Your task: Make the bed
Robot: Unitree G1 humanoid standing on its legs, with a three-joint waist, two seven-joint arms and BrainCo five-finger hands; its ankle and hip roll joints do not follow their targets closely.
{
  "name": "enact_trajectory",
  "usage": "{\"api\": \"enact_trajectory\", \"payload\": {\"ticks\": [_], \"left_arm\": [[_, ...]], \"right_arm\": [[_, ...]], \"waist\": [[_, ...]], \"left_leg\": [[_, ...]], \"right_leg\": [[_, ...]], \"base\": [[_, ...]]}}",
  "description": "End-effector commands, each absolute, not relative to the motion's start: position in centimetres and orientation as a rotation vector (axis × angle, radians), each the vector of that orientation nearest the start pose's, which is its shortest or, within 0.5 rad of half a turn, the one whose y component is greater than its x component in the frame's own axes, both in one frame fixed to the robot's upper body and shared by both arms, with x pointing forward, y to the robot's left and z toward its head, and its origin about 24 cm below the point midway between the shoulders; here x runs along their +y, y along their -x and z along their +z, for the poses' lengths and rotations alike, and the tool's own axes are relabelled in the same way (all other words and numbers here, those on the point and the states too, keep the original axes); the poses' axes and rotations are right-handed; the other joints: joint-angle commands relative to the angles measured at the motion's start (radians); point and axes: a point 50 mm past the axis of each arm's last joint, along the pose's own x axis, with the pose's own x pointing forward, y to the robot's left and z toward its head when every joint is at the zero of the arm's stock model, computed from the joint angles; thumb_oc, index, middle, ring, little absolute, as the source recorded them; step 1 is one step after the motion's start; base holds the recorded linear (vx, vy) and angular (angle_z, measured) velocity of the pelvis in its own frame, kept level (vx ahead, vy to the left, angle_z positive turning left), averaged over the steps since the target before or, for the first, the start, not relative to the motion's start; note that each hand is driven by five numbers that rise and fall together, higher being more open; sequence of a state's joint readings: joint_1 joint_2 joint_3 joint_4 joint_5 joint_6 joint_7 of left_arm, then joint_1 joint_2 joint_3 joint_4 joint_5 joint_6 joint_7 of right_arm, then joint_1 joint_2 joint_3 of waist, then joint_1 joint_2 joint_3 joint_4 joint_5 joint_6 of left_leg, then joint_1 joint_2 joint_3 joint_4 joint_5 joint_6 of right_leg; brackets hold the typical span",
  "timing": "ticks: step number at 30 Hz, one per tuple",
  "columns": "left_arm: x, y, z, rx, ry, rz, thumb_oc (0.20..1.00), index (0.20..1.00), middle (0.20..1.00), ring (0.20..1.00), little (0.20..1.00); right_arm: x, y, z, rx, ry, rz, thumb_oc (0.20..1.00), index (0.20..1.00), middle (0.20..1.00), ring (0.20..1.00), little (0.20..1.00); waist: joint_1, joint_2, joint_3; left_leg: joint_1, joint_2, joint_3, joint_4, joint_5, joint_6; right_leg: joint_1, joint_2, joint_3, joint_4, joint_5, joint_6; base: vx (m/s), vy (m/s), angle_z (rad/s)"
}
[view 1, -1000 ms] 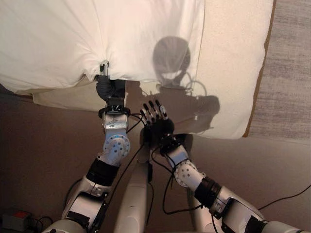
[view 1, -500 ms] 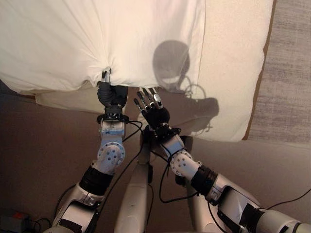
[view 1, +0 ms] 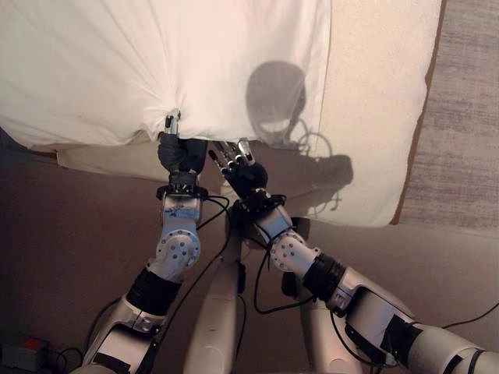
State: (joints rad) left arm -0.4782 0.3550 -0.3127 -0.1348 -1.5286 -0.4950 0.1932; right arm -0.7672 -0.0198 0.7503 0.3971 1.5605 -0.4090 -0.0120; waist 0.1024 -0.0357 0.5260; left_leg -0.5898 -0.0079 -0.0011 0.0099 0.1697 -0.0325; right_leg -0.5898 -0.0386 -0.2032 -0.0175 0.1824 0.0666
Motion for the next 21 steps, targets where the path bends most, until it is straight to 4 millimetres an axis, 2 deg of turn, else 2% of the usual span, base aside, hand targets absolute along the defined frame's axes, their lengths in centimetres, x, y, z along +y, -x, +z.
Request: {"api": "enact_trajectory", "payload": {"ticks": [1,8,9,12,13,18,19,20,21], "left_arm": [[11.6,-26.5,18.6,-0.411,1.276,-0.479,0.200,0.200,0.200,0.200,0.200],[13.7,-26.6,17.9,-0.444,1.255,-0.380,0.200,0.200,0.200,0.200,0.200],[14.4,-26.6,17.7,-0.456,1.239,-0.346,0.200,0.200,0.200,0.200,0.200],[14.9,-26.5,17.6,-0.464,1.240,-0.322,0.200,0.200,0.200,0.200,0.200],[15.4,-26.5,17.5,-0.477,1.225,-0.302,0.200,0.200,0.200,0.200,0.200],[15.9,-26.4,17.4,-0.484,1.190,-0.286,0.200,0.200,0.200,0.200,0.200],[15.9,-26.3,17.5,-0.487,1.166,-0.286,0.200,0.200,0.200,0.200,0.200],[15.9,-26.4,17.5,-0.488,1.165,-0.287,0.200,0.200,0.200,0.200,0.200],[15.9,-26.3,17.4,-0.482,1.144,-0.289,0.200,0.200,0.200,0.200,0.200]], "right_arm": [[4.6,-30.2,18.8,-0.107,-1.227,0.752,1.000,1.000,1.000,1.000,1.000],[2.7,-31.3,20.8,-0.217,-1.341,0.675,1.000,1.000,1.000,1.000,1.000],[1.7,-31.8,21.6,-0.275,-1.384,0.637,1.000,1.000,1.000,1.000,1.000],[0.8,-32.2,22.4,-0.317,-1.431,0.596,1.000,1.000,1.000,1.000,1.000],[-0.2,-32.9,22.9,-0.358,-1.458,0.540,1.000,1.000,1.000,1.000,1.000],[-1.9,-34.2,23.9,-0.407,-1.498,0.431,1.000,1.000,1.000,1.000,1.000],[-2.8,-34.8,24.0,-0.420,-1.502,0.374,1.000,1.000,1.000,1.000,1.000],[-2.8,-34.8,24.1,-0.421,-1.503,0.375,1.000,1.000,1.000,1.000,1.000],[-3.1,-35.3,24.0,-0.410,-1.485,0.335,1.000,1.000,1.000,1.000,1.000]], "waist": [[0.008,0.033,-0.006],[0.014,0.041,-0.006],[0.014,0.044,-0.006],[0.017,0.048,-0.006],[0.019,0.053,-0.007],[0.025,0.057,-0.007],[0.023,0.057,-0.006],[0.028,0.059,-0.007],[0.025,0.058,-0.006]], "left_leg": [[-0.012,-0.076,0.049,0.050,-0.125,0.040],[-0.009,-0.079,0.057,0.069,-0.140,0.045],[-0.006,-0.081,0.059,0.074,-0.144,0.047],[-0.003,-0.081,0.060,0.073,-0.146,0.049],[-0.001,-0.081,0.059,0.072,-0.147,0.051],[0.005,-0.081,0.053,0.063,-0.147,0.054],[-0.009,-0.085,0.061,0.062,-0.118,0.058],[0.008,-0.082,0.051,0.058,-0.144,0.055],[-0.008,-0.086,0.059,0.063,-0.120,0.059]], "right_leg": [[0.000,-0.043,0.078,0.013,0.019,0.076],[0.005,-0.048,0.085,0.022,0.016,0.078],[0.007,-0.048,0.089,0.028,0.013,0.078],[0.008,-0.048,0.091,0.032,0.010,0.078],[0.009,-0.048,0.092,0.033,0.008,0.078],[0.013,-0.047,0.093,0.030,0.007,0.079],[0.001,-0.052,0.090,0.028,0.027,0.073],[0.014,-0.047,0.094,0.027,0.007,0.079],[0.000,-0.051,0.089,0.028,0.027,0.073]], "base": [[0.00,0.000,0.00],[0.00,0.002,0.00],[0.00,0.000,0.00],[0.00,0.000,0.00],[0.00,0.000,0.00],[-0.01,-0.002,0.00],[0.00,0.000,0.00],[-0.06,-0.005,-0.02],[0.09,0.016,-0.03]]}}
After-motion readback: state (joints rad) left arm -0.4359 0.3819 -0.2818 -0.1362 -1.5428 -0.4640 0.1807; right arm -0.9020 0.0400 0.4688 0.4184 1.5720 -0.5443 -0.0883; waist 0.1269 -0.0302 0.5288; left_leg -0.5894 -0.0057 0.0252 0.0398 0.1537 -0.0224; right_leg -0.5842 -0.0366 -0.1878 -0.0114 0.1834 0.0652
